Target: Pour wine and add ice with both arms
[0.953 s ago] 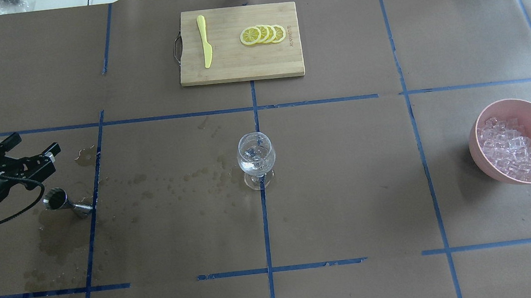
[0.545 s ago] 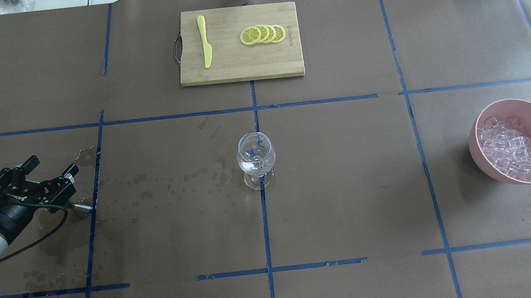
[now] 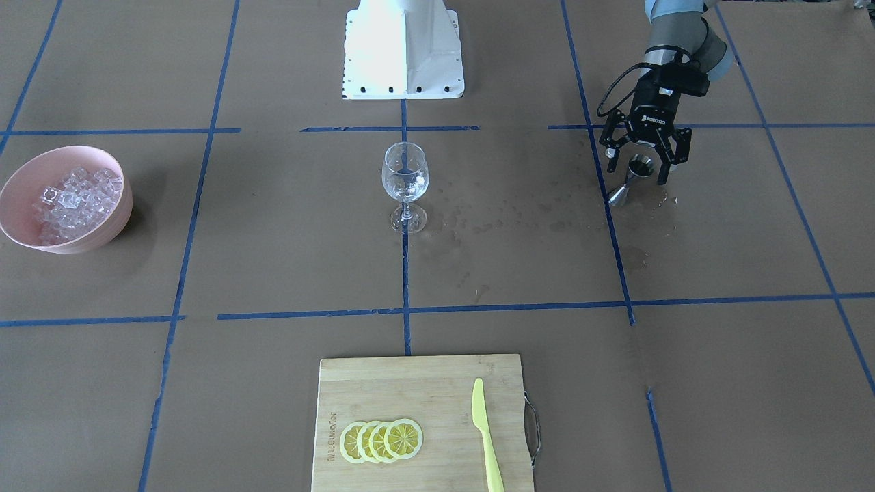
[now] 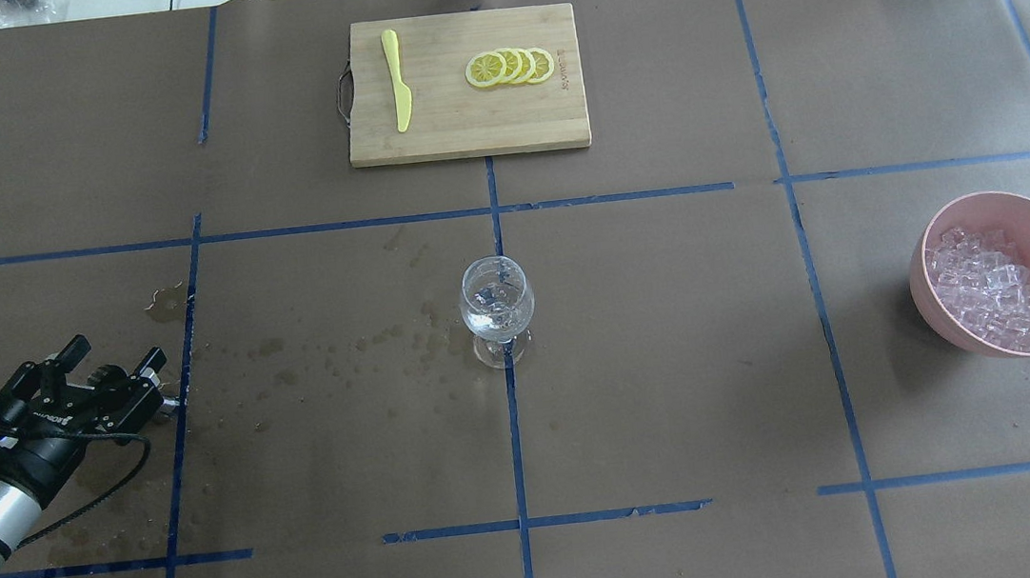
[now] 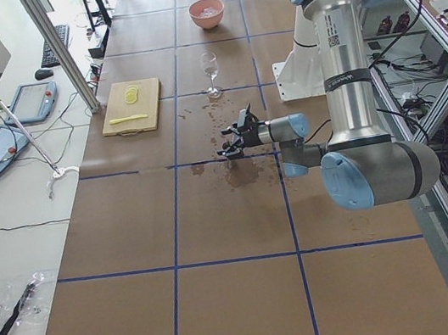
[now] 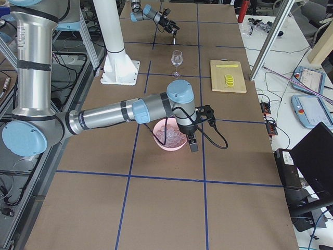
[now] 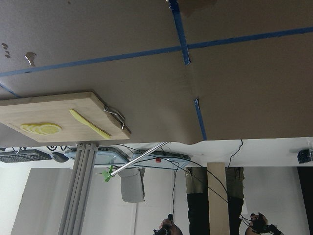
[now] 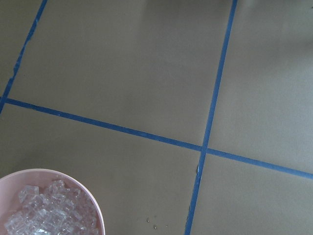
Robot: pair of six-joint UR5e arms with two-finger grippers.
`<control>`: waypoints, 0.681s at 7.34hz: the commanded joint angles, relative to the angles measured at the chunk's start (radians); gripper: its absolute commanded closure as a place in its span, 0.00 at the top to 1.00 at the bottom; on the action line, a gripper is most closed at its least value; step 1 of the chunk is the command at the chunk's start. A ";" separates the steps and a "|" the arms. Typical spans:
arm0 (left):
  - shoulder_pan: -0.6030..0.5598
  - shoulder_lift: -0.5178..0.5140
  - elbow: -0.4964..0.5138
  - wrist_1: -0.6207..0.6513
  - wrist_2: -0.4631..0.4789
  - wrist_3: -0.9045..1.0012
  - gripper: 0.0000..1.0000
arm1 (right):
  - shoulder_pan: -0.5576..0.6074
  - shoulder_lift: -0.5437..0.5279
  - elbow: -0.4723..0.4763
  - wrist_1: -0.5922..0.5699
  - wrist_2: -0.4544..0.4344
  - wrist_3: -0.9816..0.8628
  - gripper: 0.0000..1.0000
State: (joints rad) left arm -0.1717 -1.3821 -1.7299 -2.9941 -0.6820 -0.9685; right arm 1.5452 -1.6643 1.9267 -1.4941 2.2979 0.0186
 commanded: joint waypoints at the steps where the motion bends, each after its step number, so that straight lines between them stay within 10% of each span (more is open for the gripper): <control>1: 0.038 0.000 0.027 0.000 0.045 -0.038 1.00 | 0.000 -0.002 0.000 0.000 0.000 0.000 1.00; 5: 0.078 -0.005 0.073 -0.002 0.090 -0.061 0.98 | 0.000 -0.008 0.000 0.002 0.000 0.000 1.00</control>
State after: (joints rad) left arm -0.1041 -1.3839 -1.6735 -2.9947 -0.6061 -1.0239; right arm 1.5450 -1.6696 1.9267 -1.4937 2.2978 0.0184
